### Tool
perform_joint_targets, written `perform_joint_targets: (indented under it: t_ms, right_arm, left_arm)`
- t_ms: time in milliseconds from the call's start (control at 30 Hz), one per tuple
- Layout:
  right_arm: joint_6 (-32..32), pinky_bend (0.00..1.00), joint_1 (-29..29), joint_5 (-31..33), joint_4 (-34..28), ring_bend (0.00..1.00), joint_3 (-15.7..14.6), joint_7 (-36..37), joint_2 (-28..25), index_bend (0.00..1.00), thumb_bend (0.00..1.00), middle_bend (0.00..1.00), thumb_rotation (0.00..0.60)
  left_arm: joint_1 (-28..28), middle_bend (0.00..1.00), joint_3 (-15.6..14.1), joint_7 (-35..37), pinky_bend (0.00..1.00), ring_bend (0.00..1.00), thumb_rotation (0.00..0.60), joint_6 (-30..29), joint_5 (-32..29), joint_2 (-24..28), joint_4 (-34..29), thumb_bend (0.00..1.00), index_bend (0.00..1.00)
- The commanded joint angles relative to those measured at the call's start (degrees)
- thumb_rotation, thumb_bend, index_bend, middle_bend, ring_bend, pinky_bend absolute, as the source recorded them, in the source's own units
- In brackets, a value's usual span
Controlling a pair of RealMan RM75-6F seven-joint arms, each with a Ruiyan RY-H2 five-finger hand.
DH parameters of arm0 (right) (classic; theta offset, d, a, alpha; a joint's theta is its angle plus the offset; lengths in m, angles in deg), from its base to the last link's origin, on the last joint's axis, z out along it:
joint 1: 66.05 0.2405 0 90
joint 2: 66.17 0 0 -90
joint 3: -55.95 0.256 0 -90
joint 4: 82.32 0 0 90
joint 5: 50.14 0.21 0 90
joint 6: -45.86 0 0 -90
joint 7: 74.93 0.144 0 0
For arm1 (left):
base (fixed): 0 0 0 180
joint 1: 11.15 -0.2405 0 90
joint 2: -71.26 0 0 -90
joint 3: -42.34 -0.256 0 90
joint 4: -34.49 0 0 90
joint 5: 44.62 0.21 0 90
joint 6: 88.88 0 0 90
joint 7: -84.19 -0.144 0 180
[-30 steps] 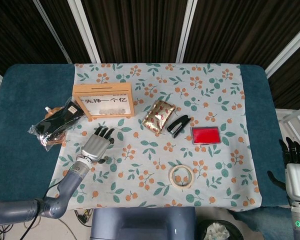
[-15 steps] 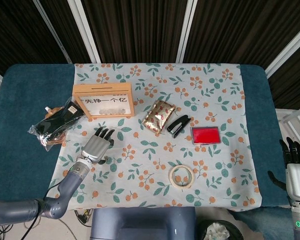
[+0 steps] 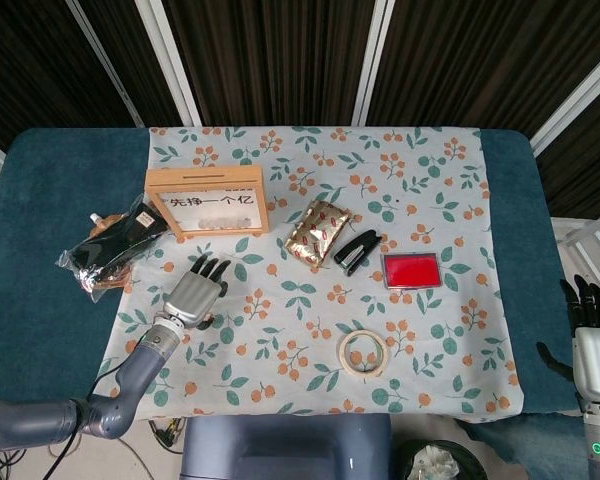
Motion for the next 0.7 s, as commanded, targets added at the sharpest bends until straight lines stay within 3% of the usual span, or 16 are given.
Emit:
perform_joint_targets:
  t_ms: [33,500,700]
  right_arm:
    - [0.02,0.00,-0.02,0.04,-0.01,0.00,0.00,0.02,-0.05,0.00,0.30,0.00,0.600]
    - [0.13,0.00,-0.27,0.22,-0.09,0.00,-0.15,0.26,-0.44,0.00,0.30,0.00,0.600]
    - [0.34,0.00,-0.40,0.42,-0.30,0.00,-0.27,0.36,-0.78,0.00,0.30,0.00,0.600]
  left_arm:
    - [-0.05,0.00,-0.18,0.06,0.00,0.00,0.600,0.10,0.15,-0.03,0.06,0.12,0.43]
    - [-0.39,0.00,-1.00,0.77,0.00,0.00,0.600,0.18,2.04,-0.01,-0.16,0.13,0.52]
    - [-0.44,0.00,-1.16,0.79,0.00,0.00,0.600,0.40,2.08,0.10,-0.23,0.18,0.57]
